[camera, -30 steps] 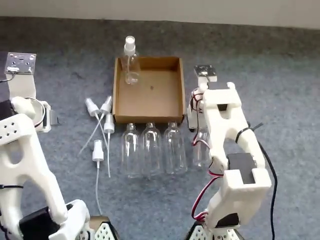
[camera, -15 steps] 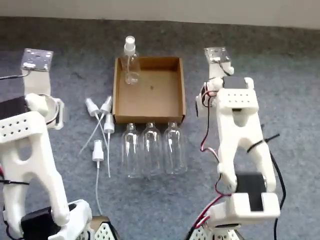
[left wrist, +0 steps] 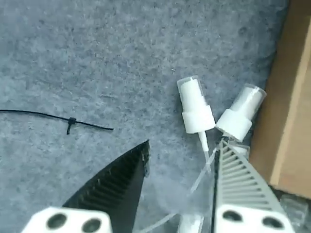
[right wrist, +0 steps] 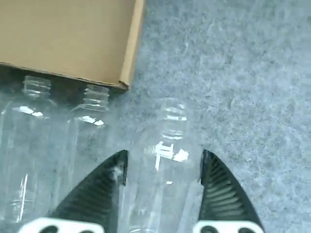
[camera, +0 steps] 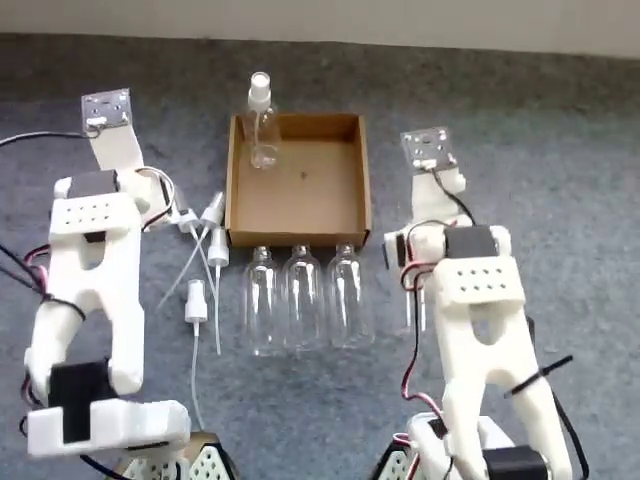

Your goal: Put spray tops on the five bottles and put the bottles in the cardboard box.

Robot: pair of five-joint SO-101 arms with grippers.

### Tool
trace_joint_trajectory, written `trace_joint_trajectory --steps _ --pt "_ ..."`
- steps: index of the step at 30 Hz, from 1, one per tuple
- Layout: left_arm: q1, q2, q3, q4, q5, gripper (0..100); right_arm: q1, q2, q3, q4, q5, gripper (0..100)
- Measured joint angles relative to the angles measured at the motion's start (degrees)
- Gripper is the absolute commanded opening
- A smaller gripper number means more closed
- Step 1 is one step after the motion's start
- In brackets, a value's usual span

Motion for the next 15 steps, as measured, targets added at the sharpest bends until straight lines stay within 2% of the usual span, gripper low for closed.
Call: trace_joint_trajectory --steps 6,15 --pt "0.3 8.1 -0.1 -6.9 2.6 20 -3.6 -6.8 4.1 0.0 0.0 8.8" --pt "0.4 22.2 -11.6 -7.9 5.8 20 -4.0 -8.6 4.5 0.0 0.0 8.8"
